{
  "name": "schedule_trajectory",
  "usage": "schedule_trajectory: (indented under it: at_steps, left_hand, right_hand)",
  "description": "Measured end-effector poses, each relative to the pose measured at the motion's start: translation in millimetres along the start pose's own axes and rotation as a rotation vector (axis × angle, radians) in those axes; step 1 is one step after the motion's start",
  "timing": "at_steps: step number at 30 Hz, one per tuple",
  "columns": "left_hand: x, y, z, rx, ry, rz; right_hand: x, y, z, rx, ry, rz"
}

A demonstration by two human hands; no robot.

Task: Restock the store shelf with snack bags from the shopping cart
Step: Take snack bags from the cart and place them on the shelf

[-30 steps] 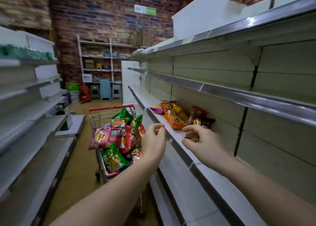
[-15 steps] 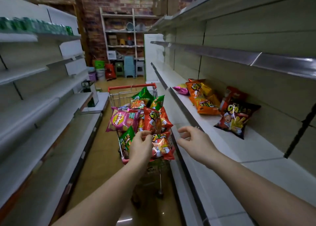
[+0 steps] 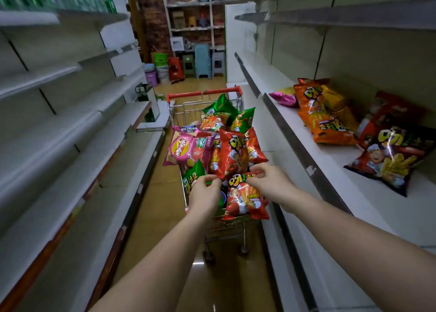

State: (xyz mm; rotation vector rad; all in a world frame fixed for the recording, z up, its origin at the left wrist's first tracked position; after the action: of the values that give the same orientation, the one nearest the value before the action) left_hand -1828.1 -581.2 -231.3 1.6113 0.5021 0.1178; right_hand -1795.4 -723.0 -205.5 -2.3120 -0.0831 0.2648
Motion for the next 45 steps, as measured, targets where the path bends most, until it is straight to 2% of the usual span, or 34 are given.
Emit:
schedule_trajectory:
  at_steps: [6, 11, 18, 23, 32, 40, 45]
  left_hand:
    - [108.0, -7.9, 11.5, 0.036, -0.053, -0.048]
    - [205.6, -8.3, 32.8, 0.101, -0.155, -0.086]
    - [282.6, -12.4, 75.8, 0.234, -0.220, -0.101]
    - [304.1, -28.4, 98.8, 0.233, -0.202, -0.139]
    - [326.5, -47.5, 110.0, 0.236, -0.164, -0.152]
    - [318.5, -39.9, 105.2, 0.236, -0.149, -0.076]
    - [308.1, -19.0, 101.5, 0.144, -0.116, -0.042]
  right_hand:
    - [101.1, -1.1, 15.6, -0.036, 0.028, 0.074]
    - [188.3, 1.1, 27.3, -0.043, 0.035, 0.208]
    - [258.2, 24.7, 35.2, -0.035, 0.068, 0.380]
    - [285.8, 43.8, 41.0, -0.035, 0.048, 0.394]
    - [310.7, 65.5, 55.9, -0.019, -0.107, 0.338]
    - [311.8, 67.4, 60.2, 0.105, -0.040, 0.306]
    - [304.4, 58.2, 42.4, 0.123, 0.088, 0.268]
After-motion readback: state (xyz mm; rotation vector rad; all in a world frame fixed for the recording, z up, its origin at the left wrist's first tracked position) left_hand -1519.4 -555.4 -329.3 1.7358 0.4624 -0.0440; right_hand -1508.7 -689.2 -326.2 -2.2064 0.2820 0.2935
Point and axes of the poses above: each hand's wrist, its own x-axis towards the middle knuckle, its own z-axis out of the palm, y = z × x, the point moved 1 cm from there along x, towards the middle knuckle, and after that the axes turned 8 degrees about -x, right-handed, at the moved point
